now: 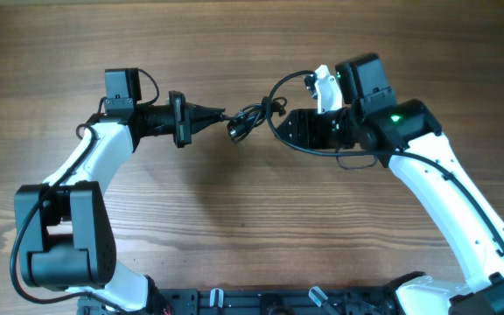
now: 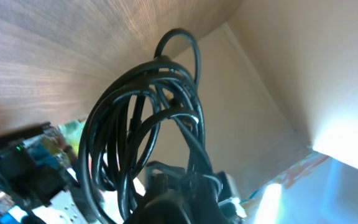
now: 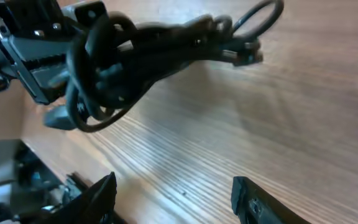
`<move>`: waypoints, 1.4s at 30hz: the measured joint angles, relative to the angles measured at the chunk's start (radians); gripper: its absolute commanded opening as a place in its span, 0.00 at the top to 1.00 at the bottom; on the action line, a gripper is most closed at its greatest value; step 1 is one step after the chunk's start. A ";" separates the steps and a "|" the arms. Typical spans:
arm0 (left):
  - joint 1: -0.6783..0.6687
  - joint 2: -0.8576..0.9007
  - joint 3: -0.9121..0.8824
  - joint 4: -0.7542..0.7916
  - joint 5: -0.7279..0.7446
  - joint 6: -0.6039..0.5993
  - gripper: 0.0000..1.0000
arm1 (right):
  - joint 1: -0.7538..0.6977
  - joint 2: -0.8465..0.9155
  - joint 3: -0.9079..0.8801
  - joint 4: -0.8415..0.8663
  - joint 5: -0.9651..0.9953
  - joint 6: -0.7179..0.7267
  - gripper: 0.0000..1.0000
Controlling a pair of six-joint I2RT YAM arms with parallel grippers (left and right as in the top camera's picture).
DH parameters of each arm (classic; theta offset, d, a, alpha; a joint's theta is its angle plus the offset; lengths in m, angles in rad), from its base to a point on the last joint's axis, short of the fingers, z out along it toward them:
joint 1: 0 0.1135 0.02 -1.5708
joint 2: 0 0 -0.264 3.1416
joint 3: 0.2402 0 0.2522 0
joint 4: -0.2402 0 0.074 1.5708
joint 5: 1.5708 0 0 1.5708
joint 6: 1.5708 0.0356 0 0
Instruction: Untangle cables
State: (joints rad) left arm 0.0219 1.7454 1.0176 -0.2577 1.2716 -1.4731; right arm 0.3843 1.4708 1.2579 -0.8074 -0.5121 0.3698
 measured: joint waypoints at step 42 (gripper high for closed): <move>0.032 0.000 0.000 0.003 0.192 -0.185 0.96 | 0.075 0.069 -0.024 0.293 -0.090 -0.034 0.52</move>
State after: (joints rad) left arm 0.0540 1.7454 1.0176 -0.2543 1.4639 -1.6585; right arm 0.4595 1.5402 1.2335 -0.5148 -0.6018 0.3363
